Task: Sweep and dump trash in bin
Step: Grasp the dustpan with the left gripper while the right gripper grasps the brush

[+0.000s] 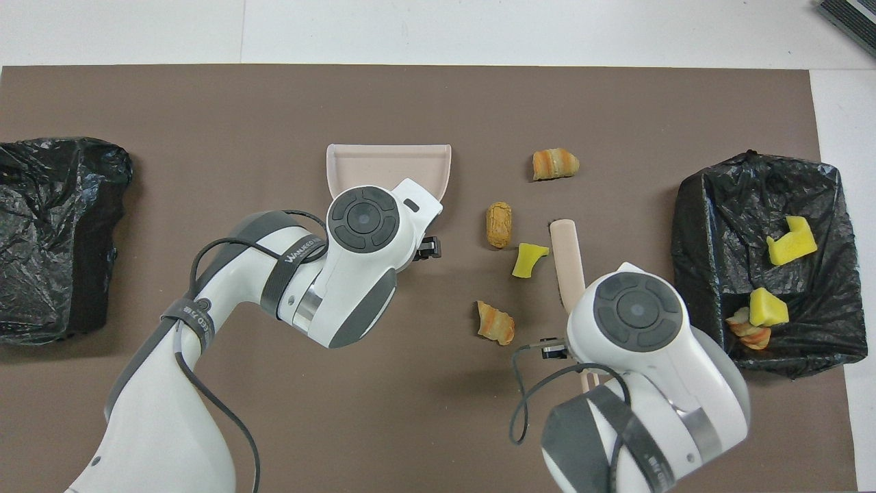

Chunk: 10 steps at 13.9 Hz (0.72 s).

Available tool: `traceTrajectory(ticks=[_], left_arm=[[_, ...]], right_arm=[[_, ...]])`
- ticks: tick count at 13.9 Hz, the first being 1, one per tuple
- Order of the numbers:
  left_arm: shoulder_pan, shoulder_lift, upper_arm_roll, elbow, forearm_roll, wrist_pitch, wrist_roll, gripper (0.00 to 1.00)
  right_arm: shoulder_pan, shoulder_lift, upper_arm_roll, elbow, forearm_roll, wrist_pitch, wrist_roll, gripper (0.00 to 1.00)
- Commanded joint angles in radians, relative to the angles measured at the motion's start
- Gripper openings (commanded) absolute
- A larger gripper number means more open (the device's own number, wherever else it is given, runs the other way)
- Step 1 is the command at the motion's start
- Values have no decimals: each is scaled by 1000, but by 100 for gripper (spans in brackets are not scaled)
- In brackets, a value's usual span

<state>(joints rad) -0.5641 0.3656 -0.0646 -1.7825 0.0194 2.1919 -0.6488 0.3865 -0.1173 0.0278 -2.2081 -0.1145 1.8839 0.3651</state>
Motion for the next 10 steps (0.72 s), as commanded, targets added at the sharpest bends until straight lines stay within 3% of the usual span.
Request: traceTrajectory(ticks=[1, 2, 5, 6, 10], left_arm=[[-3, -10, 14, -23, 1, 14, -3, 100], [1, -10, 14, -24, 1, 14, 1, 93], [-2, -10, 14, -23, 1, 5, -3, 19], [-2, -11, 14, -23, 1, 2, -3, 0], [13, -16, 14, -11, 2, -6, 35, 0]], right_arm=[[-104, 63, 12, 21, -85, 72, -123, 0], [-136, 99, 14, 45, -131, 92, -136, 0], [-192, 220, 12, 181, -205, 95, -219, 0], [-207, 264, 11, 230, -206, 95, -259, 0], [-245, 353, 9, 349, -243, 113, -379, 0]])
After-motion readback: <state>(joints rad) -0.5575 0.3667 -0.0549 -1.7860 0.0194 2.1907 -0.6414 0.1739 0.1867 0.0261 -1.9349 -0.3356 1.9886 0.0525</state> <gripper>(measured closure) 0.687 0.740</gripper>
